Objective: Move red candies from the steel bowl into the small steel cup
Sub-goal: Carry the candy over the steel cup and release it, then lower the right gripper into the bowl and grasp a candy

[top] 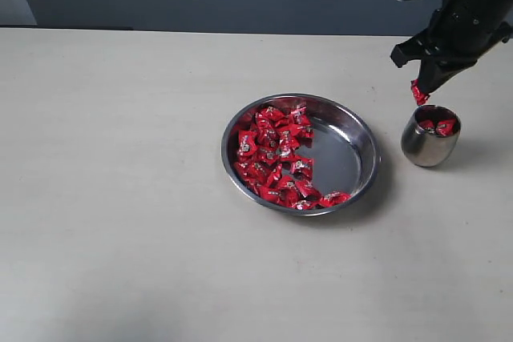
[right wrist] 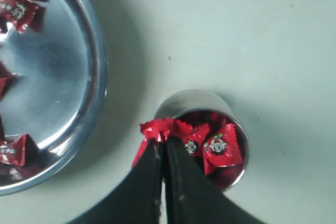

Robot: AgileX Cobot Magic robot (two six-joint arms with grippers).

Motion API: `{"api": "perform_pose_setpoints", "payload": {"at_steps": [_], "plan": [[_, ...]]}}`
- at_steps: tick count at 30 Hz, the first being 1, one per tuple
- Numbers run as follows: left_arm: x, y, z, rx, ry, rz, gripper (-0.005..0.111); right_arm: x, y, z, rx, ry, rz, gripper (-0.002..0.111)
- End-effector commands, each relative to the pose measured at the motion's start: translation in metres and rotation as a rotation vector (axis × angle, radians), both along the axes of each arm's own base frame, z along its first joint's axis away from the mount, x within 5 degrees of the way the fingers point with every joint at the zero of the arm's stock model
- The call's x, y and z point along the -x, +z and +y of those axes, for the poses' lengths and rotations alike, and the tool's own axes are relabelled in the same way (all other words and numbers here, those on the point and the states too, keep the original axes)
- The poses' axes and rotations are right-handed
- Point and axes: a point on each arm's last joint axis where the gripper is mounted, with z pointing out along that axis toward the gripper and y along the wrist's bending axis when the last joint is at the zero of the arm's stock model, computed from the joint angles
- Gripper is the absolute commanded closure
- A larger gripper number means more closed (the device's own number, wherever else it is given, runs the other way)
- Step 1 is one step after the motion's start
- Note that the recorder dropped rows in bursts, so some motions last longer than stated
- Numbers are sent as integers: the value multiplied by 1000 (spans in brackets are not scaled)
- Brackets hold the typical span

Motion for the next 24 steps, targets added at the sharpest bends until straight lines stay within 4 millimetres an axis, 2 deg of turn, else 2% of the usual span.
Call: {"api": "perform_pose_setpoints", "payload": {"at_steps": [1, 10, 24], "plan": [[0, 1, -1, 6, -10, -9, 106, 1, 4, -9, 44, -27, -6, 109], [0, 1, -1, 6, -10, -9, 106, 1, 3, -14, 96, -58, 6, 109], [0, 1, -1, 6, -10, -9, 106, -5, -24, -15, 128, -49, 82, 109]]}}
